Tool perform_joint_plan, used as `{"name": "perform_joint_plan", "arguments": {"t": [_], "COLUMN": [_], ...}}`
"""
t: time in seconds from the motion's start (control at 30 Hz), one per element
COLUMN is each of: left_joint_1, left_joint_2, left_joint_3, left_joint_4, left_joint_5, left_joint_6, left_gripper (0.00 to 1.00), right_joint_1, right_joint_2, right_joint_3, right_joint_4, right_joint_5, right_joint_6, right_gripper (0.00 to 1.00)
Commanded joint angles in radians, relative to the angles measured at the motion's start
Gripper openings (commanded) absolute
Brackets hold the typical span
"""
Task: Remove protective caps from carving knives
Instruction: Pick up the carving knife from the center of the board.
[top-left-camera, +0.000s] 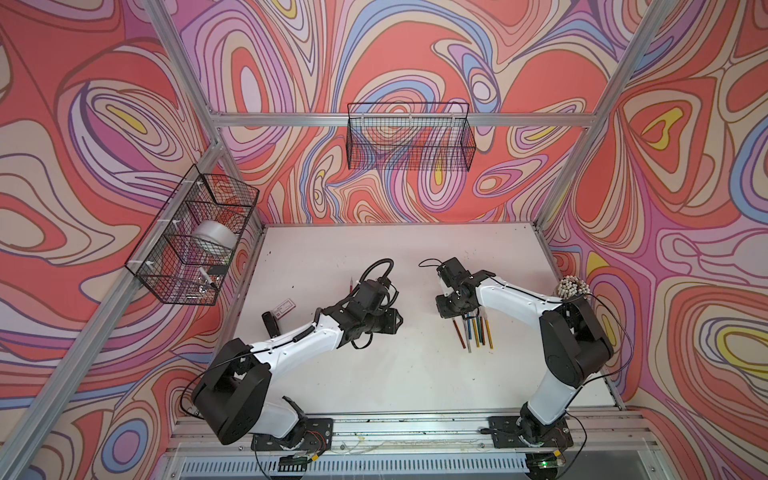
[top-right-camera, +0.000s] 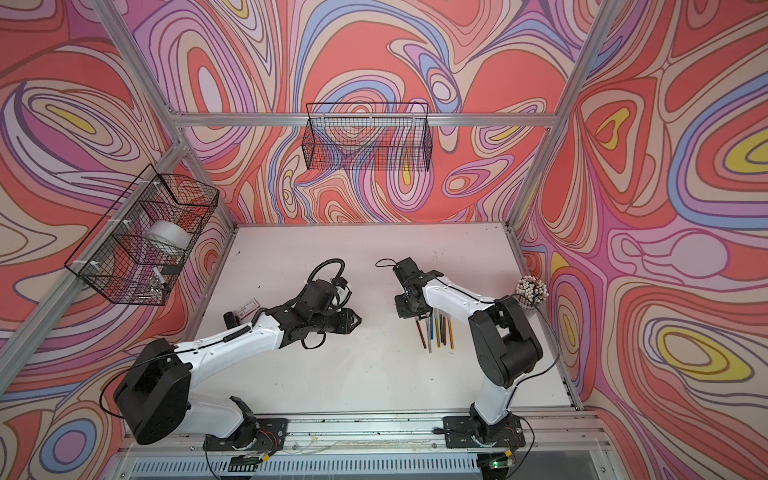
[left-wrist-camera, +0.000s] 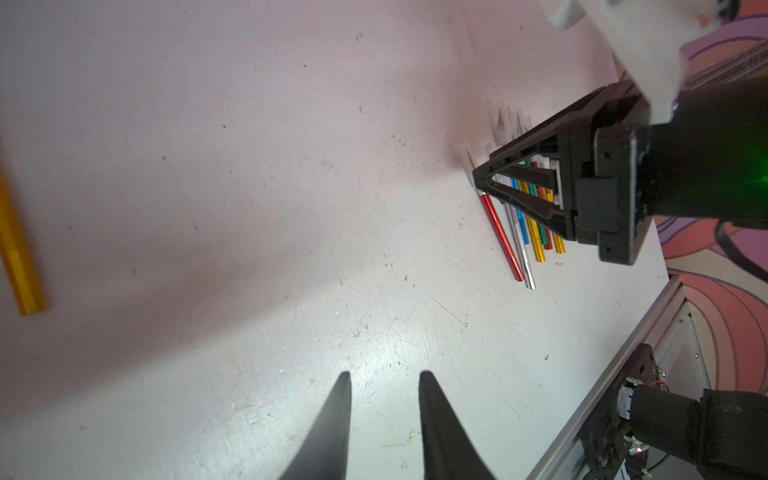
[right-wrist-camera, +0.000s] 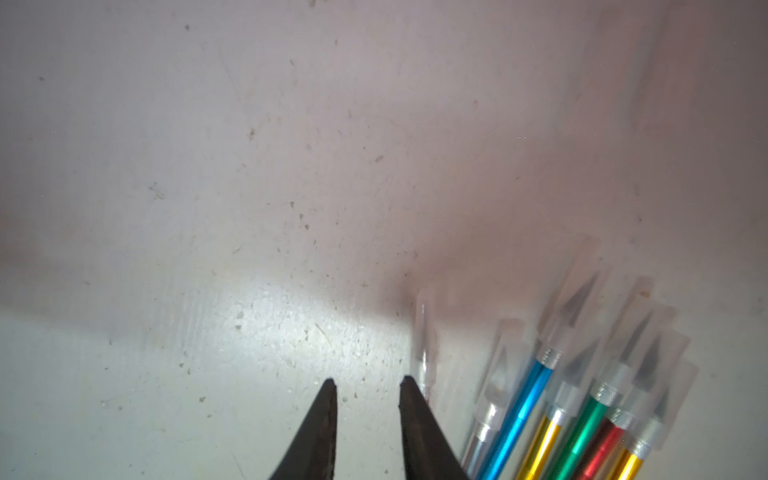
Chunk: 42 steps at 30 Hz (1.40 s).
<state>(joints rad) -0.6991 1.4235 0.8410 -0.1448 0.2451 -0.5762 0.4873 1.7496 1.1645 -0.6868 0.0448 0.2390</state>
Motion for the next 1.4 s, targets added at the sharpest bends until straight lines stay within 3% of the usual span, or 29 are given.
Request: {"name": "perform_joint_plan", "arguments": {"t": [0.0, 0.93, 1.13, 1.37], "left_joint_1": [-0.003, -0.004, -0.003, -0.004], "left_joint_2": [-0.015, -0.031, -0.024, -0.001], "left_joint_3": [-0.022, -0.065, -0.093, -0.143], "left_joint_4": [0.037, 0.131, 0.191, 0.343], "left_joint_5": [0.014, 0.065, 0.102, 0.182], "left_joint_6": [0.007, -0.010, -0.043, -0.129], "left_gripper": [0.30, 0.31, 0.31, 0.31], "right_joint_1": [-0.013, -0.044, -0.046, -0.044], "right_joint_2": [0.014, 0.117, 0.056, -0.095], "right_joint_3": [-0.012, -0.010, -0.015, -0.043], "right_joint_4": [-0.026, 0.033, 0.061, 0.157], "right_joint_5": [0.052, 0.041, 0.019, -0.164], "right_joint_6": [-0.012, 0.017, 0.032, 0.114], "right_gripper": [0.29, 0.16, 0.11, 0.11]}}
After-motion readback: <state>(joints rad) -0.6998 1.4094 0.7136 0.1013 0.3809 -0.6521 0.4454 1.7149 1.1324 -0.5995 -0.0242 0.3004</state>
